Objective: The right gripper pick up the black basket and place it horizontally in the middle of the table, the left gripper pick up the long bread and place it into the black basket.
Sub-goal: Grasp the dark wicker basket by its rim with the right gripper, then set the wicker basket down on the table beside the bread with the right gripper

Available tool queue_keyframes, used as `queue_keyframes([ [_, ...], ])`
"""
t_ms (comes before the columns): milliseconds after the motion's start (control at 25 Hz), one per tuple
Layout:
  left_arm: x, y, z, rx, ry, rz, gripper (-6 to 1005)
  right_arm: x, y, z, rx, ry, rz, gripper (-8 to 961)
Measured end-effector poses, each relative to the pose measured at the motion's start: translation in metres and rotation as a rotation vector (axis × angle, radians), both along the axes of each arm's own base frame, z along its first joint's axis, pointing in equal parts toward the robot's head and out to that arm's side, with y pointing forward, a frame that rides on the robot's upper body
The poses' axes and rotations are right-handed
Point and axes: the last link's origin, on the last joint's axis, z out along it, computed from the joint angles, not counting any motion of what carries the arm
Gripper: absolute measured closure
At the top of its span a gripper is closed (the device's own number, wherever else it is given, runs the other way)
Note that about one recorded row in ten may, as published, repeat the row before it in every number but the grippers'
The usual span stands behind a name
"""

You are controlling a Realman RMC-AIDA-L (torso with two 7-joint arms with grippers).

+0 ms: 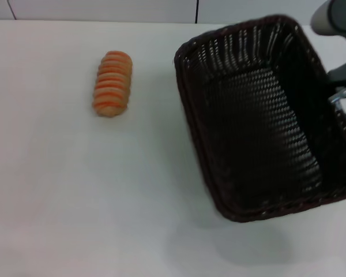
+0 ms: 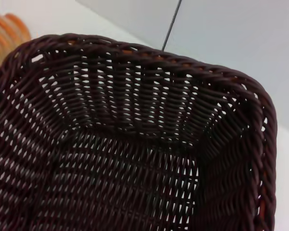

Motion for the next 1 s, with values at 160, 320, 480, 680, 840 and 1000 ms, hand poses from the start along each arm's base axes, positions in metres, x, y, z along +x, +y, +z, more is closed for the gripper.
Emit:
queue_keyframes([
  [160,0.003,-0.001,-0.001,0.000,0.001,-0.003,148,0.000,0.005,0.006,-0.006,-0.040,0.076,707],
  [320,0.006,-0.002,-0.007,-0.019,0.003,-0.013,149,0.000,0.013,0.008,-0.032,-0.022,0.162,731],
  [480,0.011,-0.004,-0.013,-0.029,-0.008,-0.022,150,-0.005,0.022,0.011,-0.075,0.043,0.223,756],
  [680,0.017,-0.007,-0.016,-0.034,-0.021,-0.034,151,-0.007,0.029,0.014,-0.164,0.096,0.252,768],
  [840,0.024,-0.009,-0.021,-0.036,-0.029,-0.051,151,-0.003,0.032,0.014,-0.254,0.090,0.272,788],
  [1000,0.031,-0.007,-0.024,-0.040,-0.031,-0.073,152,0.000,0.034,0.014,-0.343,0.060,0.304,801],
])
